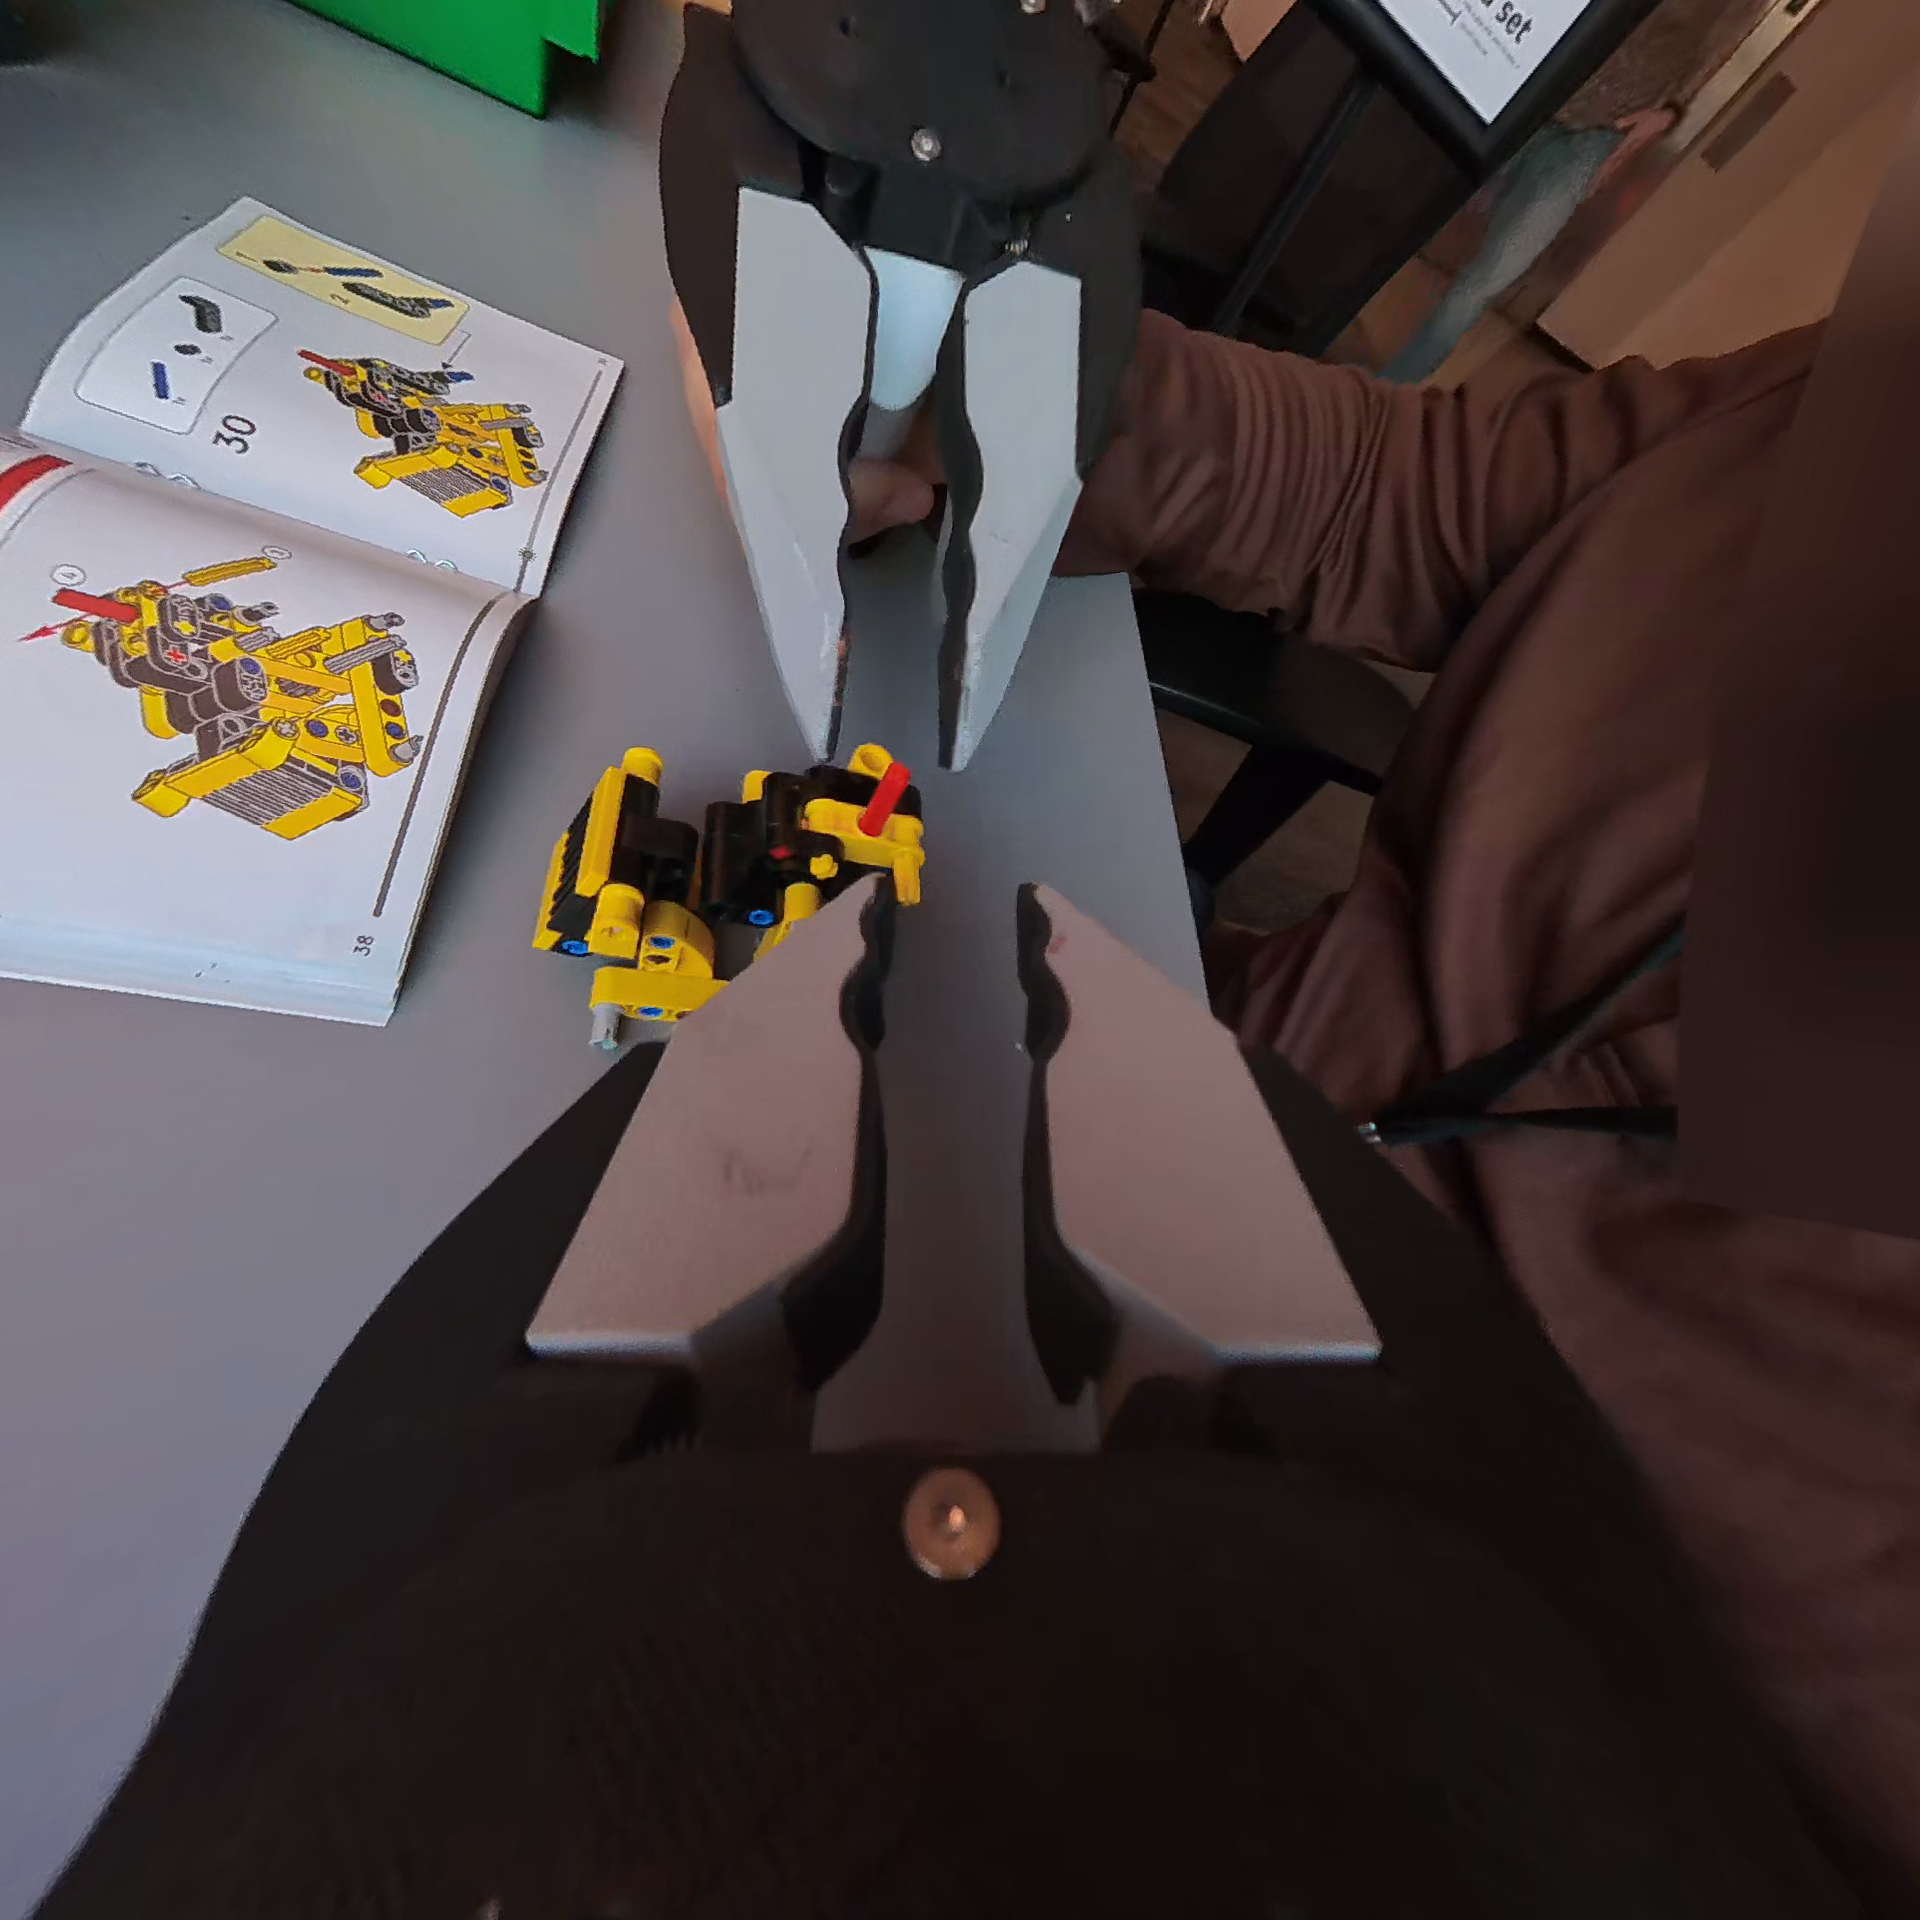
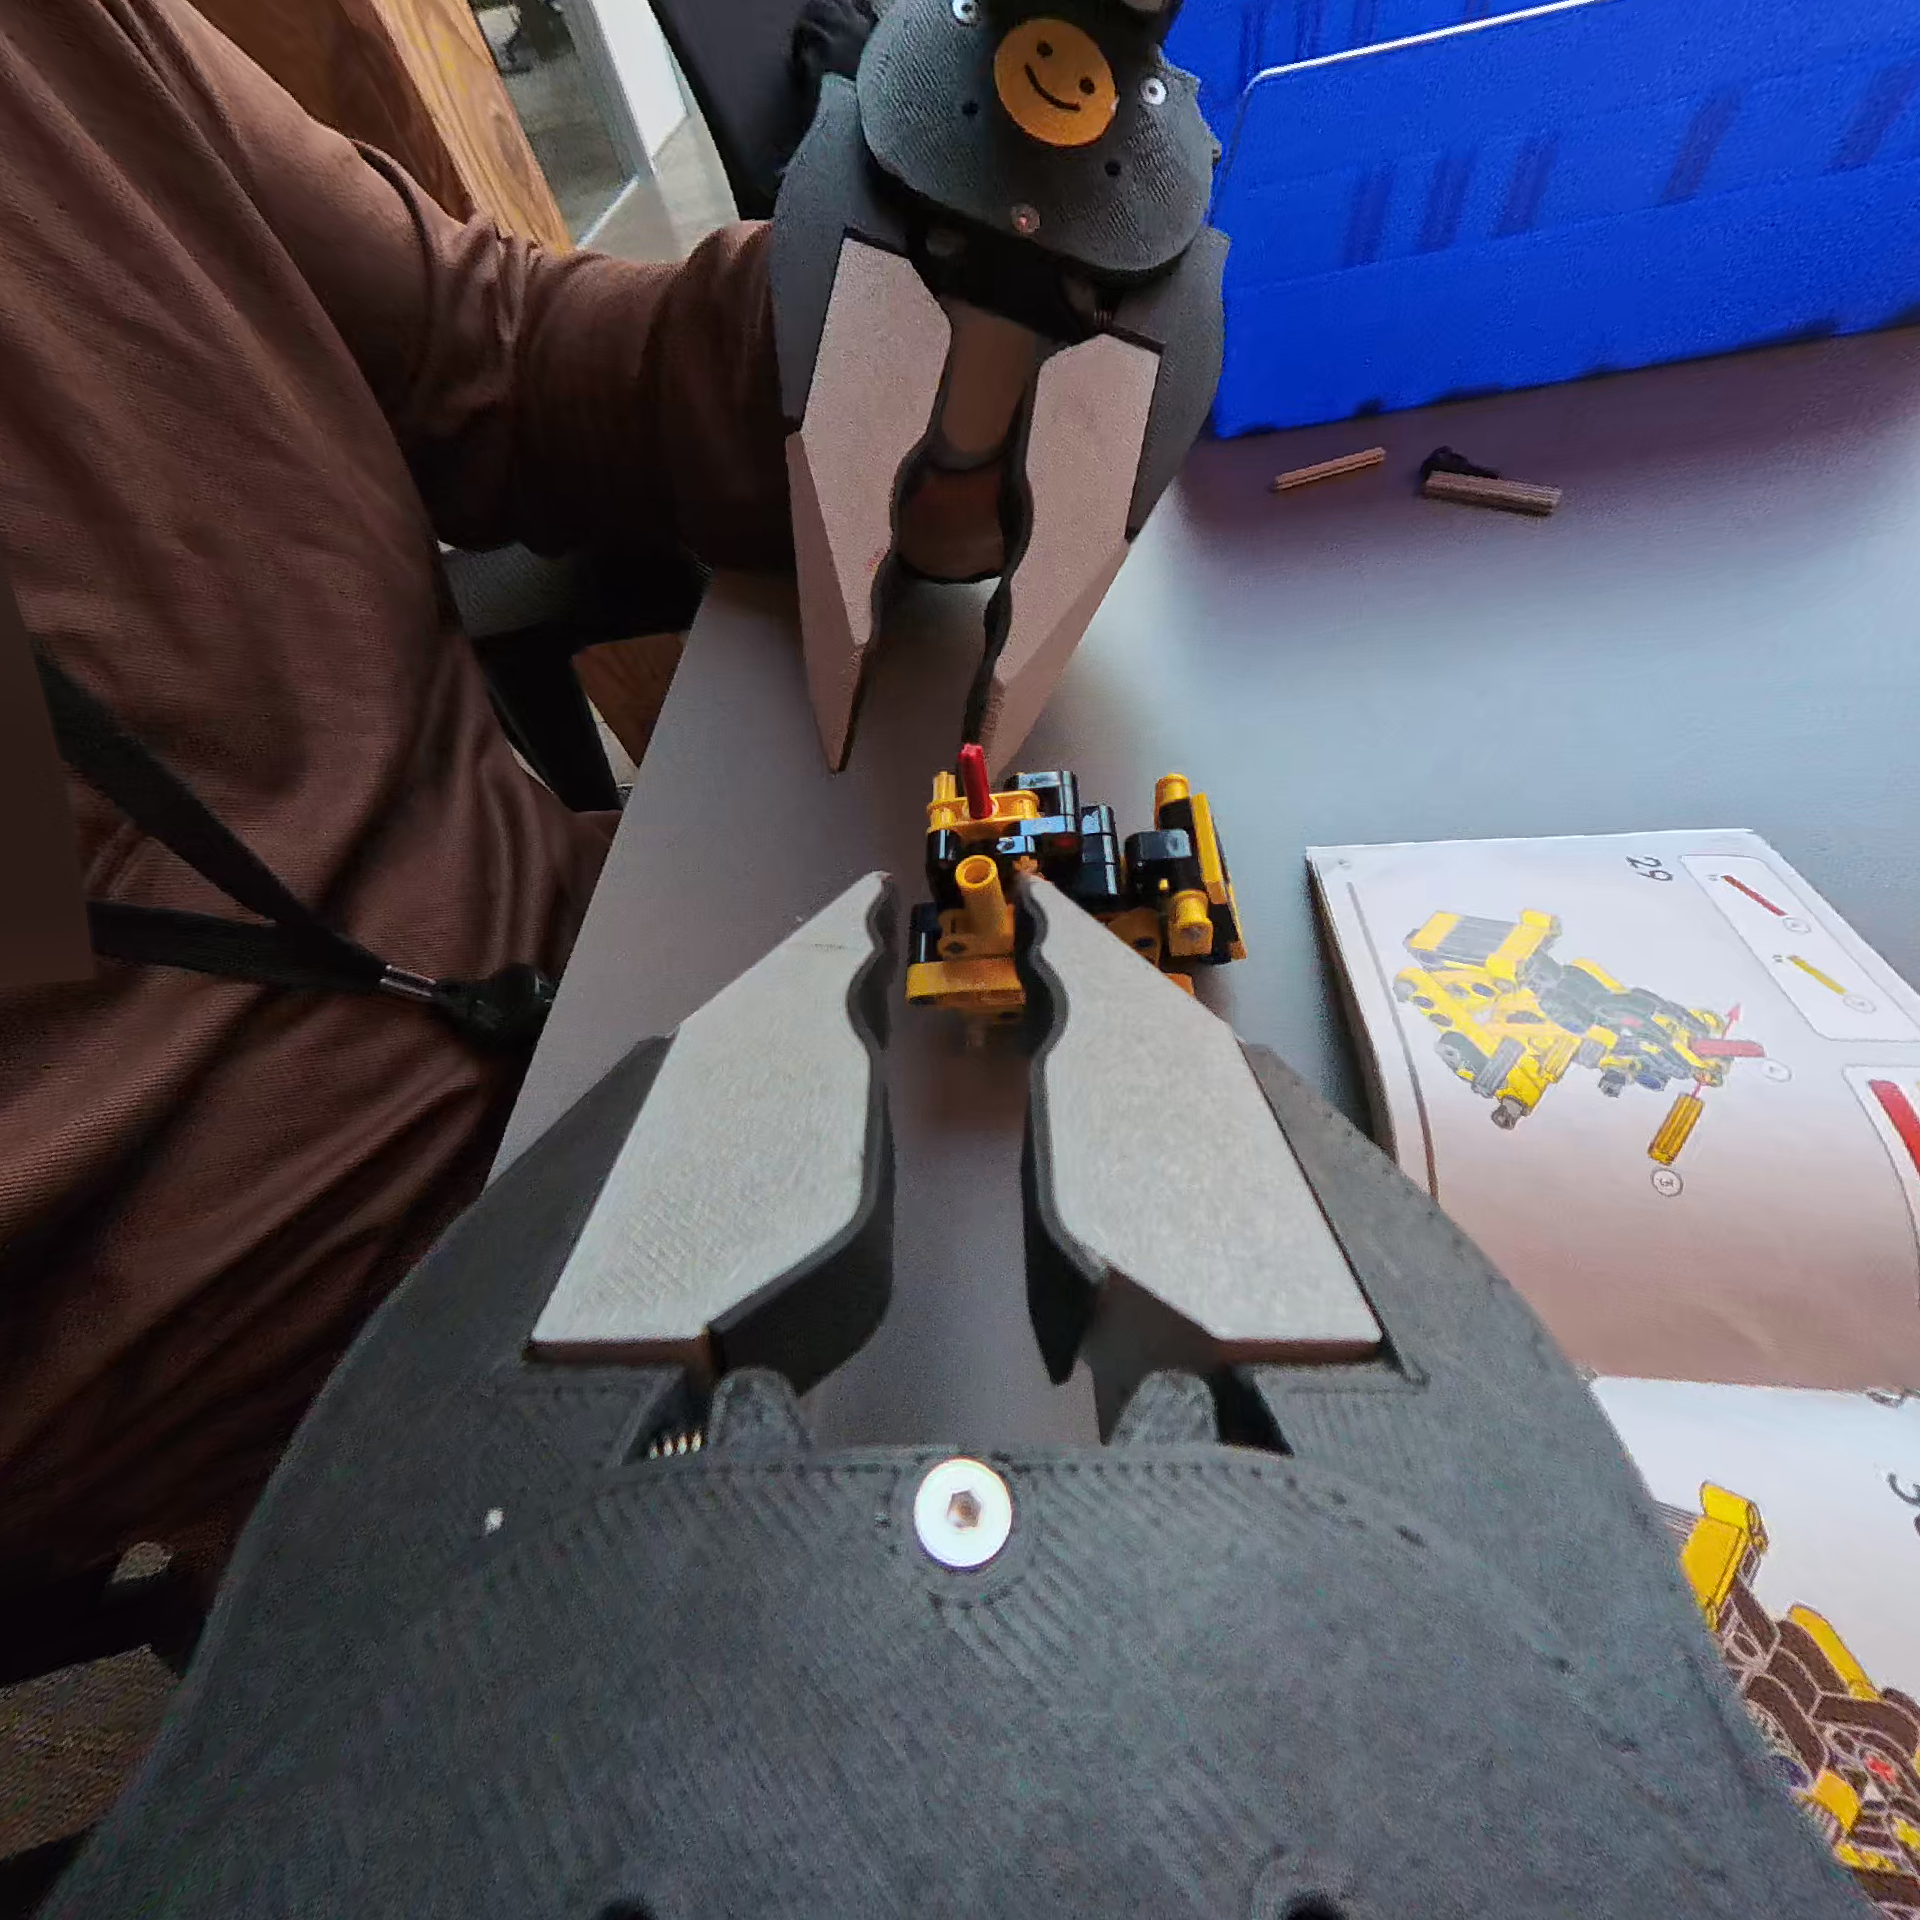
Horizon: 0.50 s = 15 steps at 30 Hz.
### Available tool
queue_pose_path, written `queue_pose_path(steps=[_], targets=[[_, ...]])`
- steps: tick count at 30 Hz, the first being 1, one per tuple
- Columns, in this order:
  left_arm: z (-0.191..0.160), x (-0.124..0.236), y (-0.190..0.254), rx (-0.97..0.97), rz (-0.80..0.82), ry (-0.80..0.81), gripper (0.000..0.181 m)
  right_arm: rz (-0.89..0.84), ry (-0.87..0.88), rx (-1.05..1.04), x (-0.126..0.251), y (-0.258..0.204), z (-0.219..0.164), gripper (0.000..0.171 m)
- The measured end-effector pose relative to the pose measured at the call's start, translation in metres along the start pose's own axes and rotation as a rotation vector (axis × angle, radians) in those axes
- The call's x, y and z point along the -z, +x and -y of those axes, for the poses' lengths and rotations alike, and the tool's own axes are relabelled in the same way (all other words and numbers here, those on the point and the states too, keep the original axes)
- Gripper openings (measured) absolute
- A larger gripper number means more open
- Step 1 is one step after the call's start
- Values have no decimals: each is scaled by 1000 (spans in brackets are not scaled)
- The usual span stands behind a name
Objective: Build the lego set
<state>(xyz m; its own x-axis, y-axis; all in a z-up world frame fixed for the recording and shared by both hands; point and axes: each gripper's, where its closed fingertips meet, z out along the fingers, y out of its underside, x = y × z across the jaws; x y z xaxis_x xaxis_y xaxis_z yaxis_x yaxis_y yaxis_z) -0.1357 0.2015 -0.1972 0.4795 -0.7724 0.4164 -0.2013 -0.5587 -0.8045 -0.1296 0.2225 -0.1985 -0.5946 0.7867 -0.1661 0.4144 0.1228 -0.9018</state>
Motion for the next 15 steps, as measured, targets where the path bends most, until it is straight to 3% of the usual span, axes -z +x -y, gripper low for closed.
queue_pose_path(steps=[8, 15], targets=[[-5, -3, -7, -42, 66, -25, 2, -7, -19, 6, -10, -2, -3, 15], [-5, -4, -5, -51, 65, -23, 1, -16, -27, 19, -11, -2, -4, 12]])
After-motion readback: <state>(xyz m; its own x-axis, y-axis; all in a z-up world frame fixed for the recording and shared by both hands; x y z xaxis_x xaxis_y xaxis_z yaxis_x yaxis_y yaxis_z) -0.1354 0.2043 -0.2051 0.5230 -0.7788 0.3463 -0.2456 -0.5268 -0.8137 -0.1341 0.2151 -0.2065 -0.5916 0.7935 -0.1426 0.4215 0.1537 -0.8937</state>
